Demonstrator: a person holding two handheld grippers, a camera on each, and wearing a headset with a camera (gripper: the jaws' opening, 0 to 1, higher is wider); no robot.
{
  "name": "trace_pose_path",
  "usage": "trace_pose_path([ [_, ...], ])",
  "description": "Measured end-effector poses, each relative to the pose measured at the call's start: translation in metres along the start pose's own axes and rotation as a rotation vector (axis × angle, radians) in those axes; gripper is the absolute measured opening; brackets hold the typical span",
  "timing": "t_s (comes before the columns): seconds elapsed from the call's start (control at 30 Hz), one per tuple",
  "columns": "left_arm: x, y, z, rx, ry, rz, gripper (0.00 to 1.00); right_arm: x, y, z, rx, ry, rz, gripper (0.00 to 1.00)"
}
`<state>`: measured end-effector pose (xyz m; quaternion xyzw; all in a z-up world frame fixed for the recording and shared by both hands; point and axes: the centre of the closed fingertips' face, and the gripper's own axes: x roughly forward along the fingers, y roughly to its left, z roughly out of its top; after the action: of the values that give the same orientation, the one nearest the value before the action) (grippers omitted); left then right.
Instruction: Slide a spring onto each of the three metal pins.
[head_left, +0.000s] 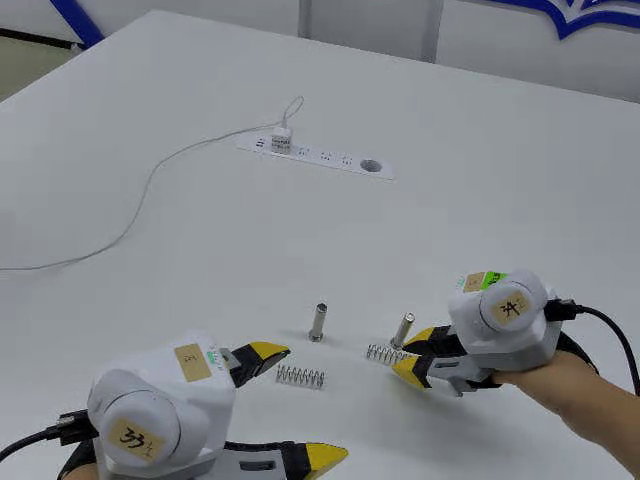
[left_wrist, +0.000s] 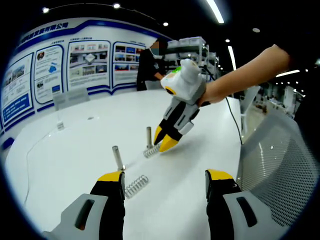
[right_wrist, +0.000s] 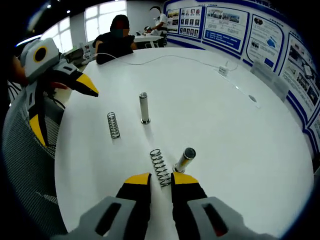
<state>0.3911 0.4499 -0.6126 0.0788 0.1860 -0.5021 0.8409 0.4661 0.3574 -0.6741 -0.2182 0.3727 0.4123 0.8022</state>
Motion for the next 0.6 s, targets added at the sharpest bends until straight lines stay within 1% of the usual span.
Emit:
trace_pose_path([
  [0.17,0.0001,0.0004,-0.0004,-0.001,0.002,0.000,0.67,0.0022,0.0032,-0.0028,-0.001,0.011,0.016,0.15],
  [0.33,0.0001,-0.0006,-0.0006,-0.001,0.003,-0.004,0.67,0.0024,0.0049,-0.0029,-0.001,0.009,0.022,0.13],
  [0.43,0.0000,-0.0007,-0.0008,0.001,0.004,-0.004,0.67,0.0044,0.0069,-0.0068,-0.018,0.025,0.027,0.12],
  [0.53,-0.0001,-0.0008,-0.0011,0.002,0.005,-0.004,0.67,0.0047,0.0093,-0.0061,-0.006,0.018,0.040,0.11],
  [0.6,0.0001,-0.0012,-0.0012,0.002,0.006,-0.005,0.66,0.0046,0.0090,-0.0063,-0.012,0.019,0.036,0.11],
])
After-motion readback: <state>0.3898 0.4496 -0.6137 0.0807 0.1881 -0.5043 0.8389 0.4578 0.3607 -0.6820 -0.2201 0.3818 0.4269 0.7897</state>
